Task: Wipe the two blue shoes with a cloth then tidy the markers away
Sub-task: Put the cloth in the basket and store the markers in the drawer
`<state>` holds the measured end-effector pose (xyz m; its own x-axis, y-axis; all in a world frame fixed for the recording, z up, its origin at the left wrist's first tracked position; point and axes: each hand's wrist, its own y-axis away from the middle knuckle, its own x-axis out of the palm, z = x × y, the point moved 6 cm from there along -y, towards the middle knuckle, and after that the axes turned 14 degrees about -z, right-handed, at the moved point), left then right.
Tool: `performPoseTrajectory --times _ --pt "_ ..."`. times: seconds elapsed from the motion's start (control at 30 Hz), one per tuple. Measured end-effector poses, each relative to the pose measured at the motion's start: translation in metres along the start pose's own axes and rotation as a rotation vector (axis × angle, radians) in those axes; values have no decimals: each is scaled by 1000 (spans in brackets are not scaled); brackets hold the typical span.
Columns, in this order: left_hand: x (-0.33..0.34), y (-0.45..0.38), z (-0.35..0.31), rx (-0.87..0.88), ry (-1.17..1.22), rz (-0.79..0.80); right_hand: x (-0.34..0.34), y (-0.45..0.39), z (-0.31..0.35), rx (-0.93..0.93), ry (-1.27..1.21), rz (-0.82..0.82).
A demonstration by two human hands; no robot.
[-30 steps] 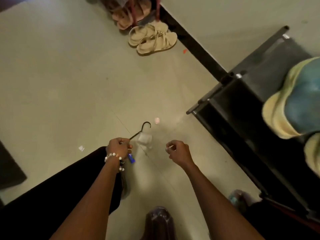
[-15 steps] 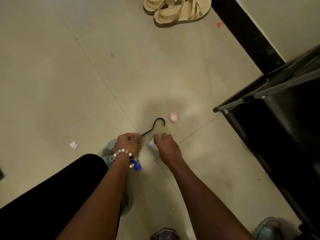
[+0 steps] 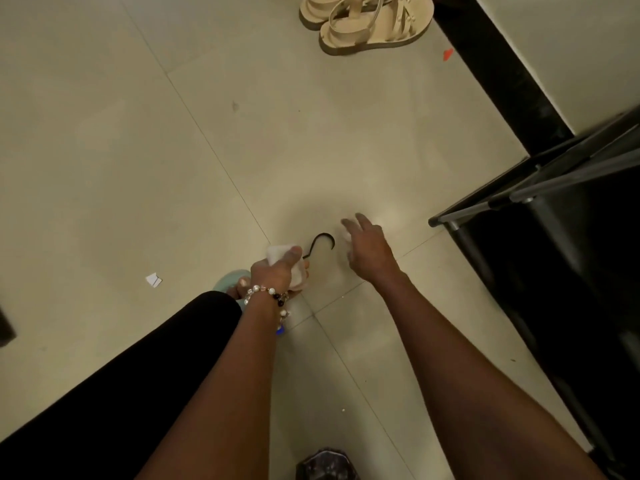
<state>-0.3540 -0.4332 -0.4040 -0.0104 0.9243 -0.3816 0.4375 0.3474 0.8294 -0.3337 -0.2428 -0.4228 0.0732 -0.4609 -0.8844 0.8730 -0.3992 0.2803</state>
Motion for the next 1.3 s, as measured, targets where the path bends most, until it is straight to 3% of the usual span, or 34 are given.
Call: performPoseTrajectory --times 0.07,0.2,0.33,0.43,0.53,0.6,0.7,0.8,0.87,1.0,1.1,1.17,1.3 --pt "-2 -6 5 -6 -6 -15 26 0 -1 -134 178 130" --pt "-5 -3 12 -13 -90 -78 32 18 -16 -23 219 -45" --pt "5 11 22 -39 -105 23 10 52 -8 264 -361 -251" --pt "10 21 24 -86 -2 80 -6 70 29 187 -646 -151" --pt "-7 13 20 -72 61 -84 -12 68 44 130 -726 44" --pt "-19 10 12 -37 141 -129 -12 57 46 163 -758 80" --pt "-32 3 5 -61 269 -157 3 30 54 121 -469 7" --pt "-45 -5 0 -39 353 -214 47 19 72 -15 -121 190" --pt "-49 -11 0 -42 410 -238 64 20 72 -7 20 232" --pt "-51 -13 0 -24 438 -237 50 29 47 287 -89 -33" --pt "-53 -12 -4 -11 448 -229 41 56 35 443 -408 -254" --pt "-57 -13 -5 -6 447 -234 42 78 46 438 -571 -264" --pt "-71 -18 -10 20 402 -239 66 106 85 355 -604 -143"
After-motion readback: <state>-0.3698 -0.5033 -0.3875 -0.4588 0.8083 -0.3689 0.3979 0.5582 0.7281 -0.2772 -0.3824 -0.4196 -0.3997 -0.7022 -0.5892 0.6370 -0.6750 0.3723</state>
